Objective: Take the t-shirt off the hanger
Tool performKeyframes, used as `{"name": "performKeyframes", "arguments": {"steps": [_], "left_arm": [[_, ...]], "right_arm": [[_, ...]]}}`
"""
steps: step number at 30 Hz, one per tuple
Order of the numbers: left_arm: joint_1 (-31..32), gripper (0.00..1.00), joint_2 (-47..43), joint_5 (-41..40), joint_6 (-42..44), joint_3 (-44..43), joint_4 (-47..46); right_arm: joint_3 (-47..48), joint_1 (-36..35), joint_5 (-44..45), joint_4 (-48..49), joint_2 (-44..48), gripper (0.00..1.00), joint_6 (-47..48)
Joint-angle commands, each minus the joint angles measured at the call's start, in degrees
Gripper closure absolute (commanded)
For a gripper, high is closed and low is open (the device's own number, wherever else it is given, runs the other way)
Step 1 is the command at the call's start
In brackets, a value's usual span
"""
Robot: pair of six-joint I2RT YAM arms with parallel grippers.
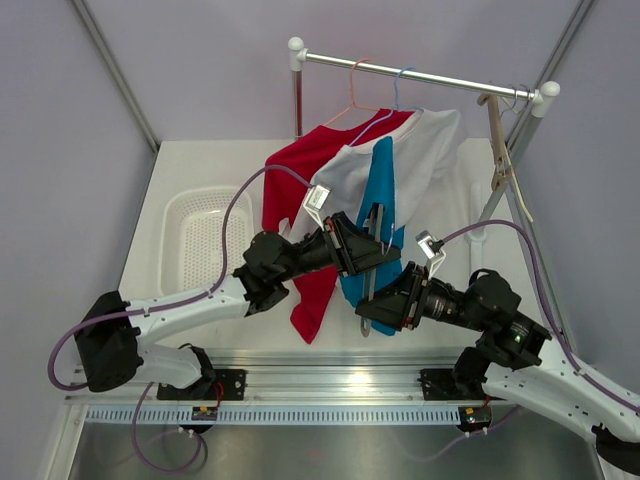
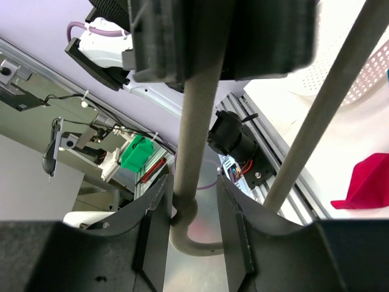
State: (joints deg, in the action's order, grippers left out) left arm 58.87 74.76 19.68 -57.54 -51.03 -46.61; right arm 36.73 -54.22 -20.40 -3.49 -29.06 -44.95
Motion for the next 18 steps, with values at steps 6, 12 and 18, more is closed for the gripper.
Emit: {"name": "performKeyframes", "arguments": {"steps": [6,12,18], "left_arm": [[0.02,1.00,1.44,3.35,-5.83,-2.76,-12.45],[0.10,0.99,3.11,3.69,-9.69,-1.53,-16.75],[0.63,0.98,3.46,3.78,-9.70,-1.53,-16.59]], "right_arm": [[-3.86,-0.72,0.80,10.77,0.40,0.65,-3.13],[-3.60,-0.80,3.79,11.40,0.32,0.44,-2.16],[-3.60,-0.72,3.96,13.68,-1.88,0.60,-2.34]]}}
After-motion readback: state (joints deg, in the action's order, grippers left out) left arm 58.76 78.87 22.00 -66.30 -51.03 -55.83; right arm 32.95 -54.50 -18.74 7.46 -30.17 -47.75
